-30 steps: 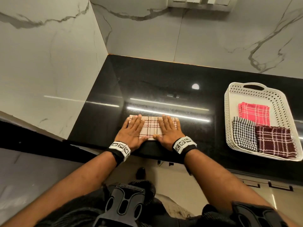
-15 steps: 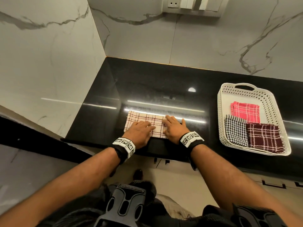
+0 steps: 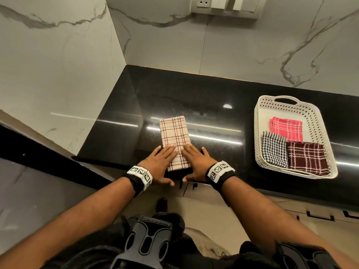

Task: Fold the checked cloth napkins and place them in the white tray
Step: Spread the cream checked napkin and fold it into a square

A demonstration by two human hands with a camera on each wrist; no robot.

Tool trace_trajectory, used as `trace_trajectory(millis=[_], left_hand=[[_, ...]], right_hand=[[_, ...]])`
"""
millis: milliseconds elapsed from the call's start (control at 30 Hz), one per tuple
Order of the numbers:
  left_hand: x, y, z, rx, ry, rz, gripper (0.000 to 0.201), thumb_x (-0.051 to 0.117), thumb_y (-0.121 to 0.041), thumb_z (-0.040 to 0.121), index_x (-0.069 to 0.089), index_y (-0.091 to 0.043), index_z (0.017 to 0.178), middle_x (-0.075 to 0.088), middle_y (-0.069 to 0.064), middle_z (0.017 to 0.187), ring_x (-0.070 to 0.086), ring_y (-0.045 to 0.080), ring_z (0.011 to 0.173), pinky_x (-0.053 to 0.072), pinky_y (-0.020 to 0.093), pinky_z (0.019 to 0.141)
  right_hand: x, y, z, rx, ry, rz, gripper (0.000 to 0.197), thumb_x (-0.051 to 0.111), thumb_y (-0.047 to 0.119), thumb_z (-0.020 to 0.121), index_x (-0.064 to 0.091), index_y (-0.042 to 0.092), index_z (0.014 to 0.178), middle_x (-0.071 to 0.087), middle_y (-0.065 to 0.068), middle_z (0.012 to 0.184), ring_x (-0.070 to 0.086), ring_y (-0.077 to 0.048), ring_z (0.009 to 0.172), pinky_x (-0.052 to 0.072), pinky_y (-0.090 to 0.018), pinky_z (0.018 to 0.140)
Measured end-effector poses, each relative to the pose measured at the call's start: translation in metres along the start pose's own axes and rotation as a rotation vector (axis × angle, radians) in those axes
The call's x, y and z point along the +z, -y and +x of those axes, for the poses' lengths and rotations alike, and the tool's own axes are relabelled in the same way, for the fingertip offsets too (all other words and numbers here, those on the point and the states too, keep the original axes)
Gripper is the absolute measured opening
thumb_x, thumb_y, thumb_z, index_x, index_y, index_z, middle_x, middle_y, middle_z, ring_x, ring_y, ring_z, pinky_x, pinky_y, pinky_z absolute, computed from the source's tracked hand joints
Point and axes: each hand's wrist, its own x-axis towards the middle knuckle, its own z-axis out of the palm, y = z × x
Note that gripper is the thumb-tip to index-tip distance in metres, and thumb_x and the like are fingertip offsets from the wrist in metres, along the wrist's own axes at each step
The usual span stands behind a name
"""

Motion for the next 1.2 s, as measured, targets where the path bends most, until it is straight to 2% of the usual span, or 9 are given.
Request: trace_trajectory(millis=[133,300,467,533,600,667,900,1033,1200], left_hand=[[0.019,-0.013,-0.01,-0.082,-0.126,-0.002,0.1,0.06,-0.05,0.089,-0.007,-0.02,0.158,-0.012,0.003,0.166,-0.011,0.017,0.152,-0.006,0.044,0.124],[0.028,-0.013,-0.023,-0.041,-0.224,-0.255,0.08,0.068,-0.023,0.087,0.026,-0.024,0.154,0.012,-0.002,0.166,0.008,0.015,0.153,0.01,0.041,0.125],[0.027,0.001,-0.036,-0.044,-0.354,-0.603,0.064,0.067,0.001,0.078,0.054,-0.026,0.135,0.045,-0.007,0.151,0.046,0.012,0.136,0.037,0.031,0.115],[0.018,0.007,-0.031,-0.077,-0.438,-0.726,0.05,0.065,0.0,0.079,0.06,-0.024,0.122,0.063,-0.007,0.126,0.061,0.011,0.112,0.048,0.033,0.102],[0.003,0.012,-0.023,-0.113,-0.508,-0.771,0.03,0.064,-0.012,0.082,0.063,-0.021,0.11,0.068,-0.007,0.102,0.064,0.012,0.09,0.054,0.037,0.087],[-0.012,0.02,-0.011,-0.134,-0.514,-0.802,0.019,0.064,-0.031,0.089,0.061,-0.023,0.106,0.07,-0.007,0.094,0.065,0.013,0.083,0.054,0.033,0.079],[-0.044,0.045,0.03,-0.24,-0.442,-0.902,0.036,0.056,-0.044,0.098,0.061,-0.017,0.122,0.071,0.002,0.111,0.066,0.016,0.1,0.052,0.032,0.091],[-0.049,0.056,0.058,-0.382,-0.329,-0.795,0.038,0.045,-0.046,0.101,0.055,-0.01,0.11,0.067,0.012,0.107,0.064,0.03,0.098,0.052,0.042,0.087],[-0.056,0.054,0.075,-0.48,-0.241,-0.732,0.03,0.039,-0.032,0.105,0.048,-0.005,0.115,0.063,0.02,0.115,0.062,0.038,0.104,0.049,0.044,0.087]], right_hand=[[0.02,0.003,-0.008,-0.023,-0.009,-0.158,0.118,0.078,0.038,0.078,-0.007,0.02,0.158,-0.014,-0.003,0.166,-0.013,-0.022,0.152,0.0,-0.063,0.12],[0.034,0.01,-0.023,-0.077,-0.215,-0.067,0.076,0.064,0.033,0.089,0.027,0.023,0.154,0.024,-0.001,0.162,0.02,-0.022,0.148,0.022,-0.06,0.114],[0.025,0.017,-0.021,-0.057,-0.355,0.216,0.036,0.054,0.031,0.093,0.058,0.031,0.129,0.057,0.008,0.136,0.043,-0.016,0.129,0.032,-0.047,0.101],[0.02,0.016,-0.014,0.03,-0.392,0.432,0.028,0.05,0.037,0.095,0.061,0.034,0.121,0.064,0.006,0.124,0.048,-0.018,0.12,0.034,-0.044,0.099],[0.016,0.014,-0.008,0.128,-0.426,0.597,0.036,0.051,0.053,0.09,0.057,0.039,0.122,0.064,0.002,0.118,0.053,-0.021,0.114,0.04,-0.046,0.102],[0.009,0.014,0.003,0.162,-0.443,0.655,0.042,0.058,0.057,0.081,0.056,0.042,0.12,0.065,0.002,0.114,0.057,-0.021,0.11,0.044,-0.049,0.102],[-0.017,0.014,0.037,0.37,-0.565,0.902,0.027,0.061,0.032,0.097,0.068,0.016,0.119,0.073,-0.002,0.112,0.068,-0.018,0.104,0.053,-0.037,0.095],[-0.025,0.008,0.063,0.484,-0.535,0.798,0.027,0.055,0.031,0.1,0.064,0.012,0.117,0.071,-0.009,0.113,0.066,-0.026,0.103,0.051,-0.034,0.09],[-0.038,0.006,0.082,0.59,-0.442,0.647,0.031,0.047,0.036,0.103,0.057,0.007,0.108,0.066,-0.018,0.113,0.061,-0.038,0.106,0.048,-0.039,0.088]])
